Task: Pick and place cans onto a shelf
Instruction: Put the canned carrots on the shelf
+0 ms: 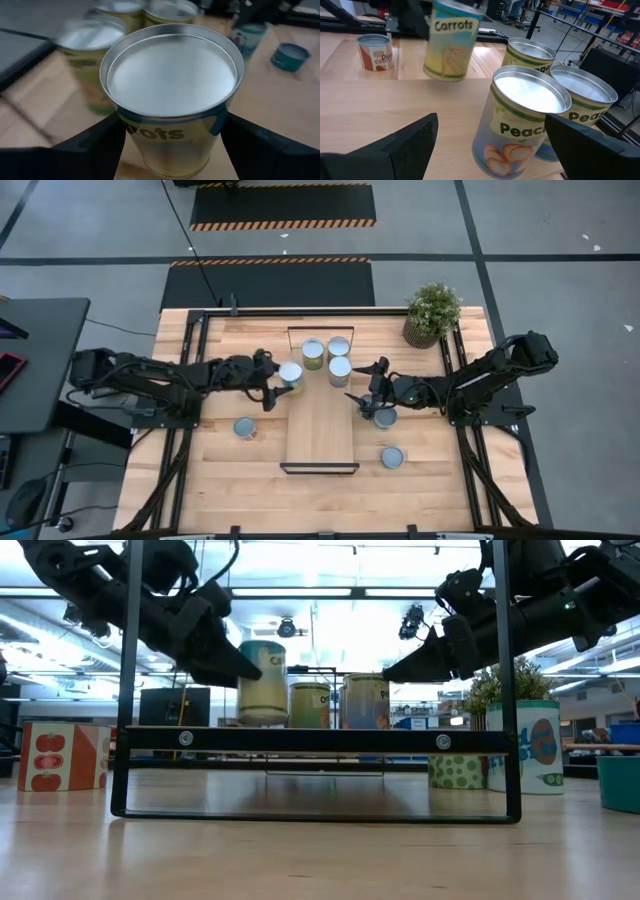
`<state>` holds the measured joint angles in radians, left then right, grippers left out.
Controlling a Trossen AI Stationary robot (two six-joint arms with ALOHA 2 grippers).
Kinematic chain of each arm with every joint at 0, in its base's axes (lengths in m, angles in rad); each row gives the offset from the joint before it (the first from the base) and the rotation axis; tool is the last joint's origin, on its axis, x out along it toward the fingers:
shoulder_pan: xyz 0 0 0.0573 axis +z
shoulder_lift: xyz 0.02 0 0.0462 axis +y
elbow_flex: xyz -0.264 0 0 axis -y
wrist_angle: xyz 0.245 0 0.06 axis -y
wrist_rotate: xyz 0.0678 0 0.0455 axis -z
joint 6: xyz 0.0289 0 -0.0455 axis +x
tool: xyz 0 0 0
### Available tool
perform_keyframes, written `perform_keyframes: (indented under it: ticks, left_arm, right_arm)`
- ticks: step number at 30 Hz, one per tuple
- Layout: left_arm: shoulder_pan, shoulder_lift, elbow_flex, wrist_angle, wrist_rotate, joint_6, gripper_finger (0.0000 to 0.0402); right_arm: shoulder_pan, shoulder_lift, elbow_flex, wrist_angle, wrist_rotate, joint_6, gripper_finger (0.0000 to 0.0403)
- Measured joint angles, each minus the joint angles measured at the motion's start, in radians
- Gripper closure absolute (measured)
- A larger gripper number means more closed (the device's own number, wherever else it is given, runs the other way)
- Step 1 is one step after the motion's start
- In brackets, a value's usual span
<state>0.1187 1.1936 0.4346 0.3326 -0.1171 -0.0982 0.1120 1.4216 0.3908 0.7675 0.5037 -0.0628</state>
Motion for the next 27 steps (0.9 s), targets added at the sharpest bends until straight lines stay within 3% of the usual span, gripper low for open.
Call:
perform_keyframes:
  ticks: [10,21,27]
  left_arm:
    - [-0.101,0.195,0.008,0.225,-0.142,-0.034,0.0097]
    - [-0.117,0.351,0.114,0.229,-0.159,-0.039,0.0091]
    - [-0.115,0.369,0.154,0.175,-0.138,-0.014,0.0087]
  right_arm:
    - [0.003,0.0,0.0,-0.005,0.0,0.005,0.0028]
    - [0.006,0.0,0.0,0.007,0.0,0.003,0.0028]
    - [0.006,0.0,0.001,0.003,0.0,0.006,0.0028]
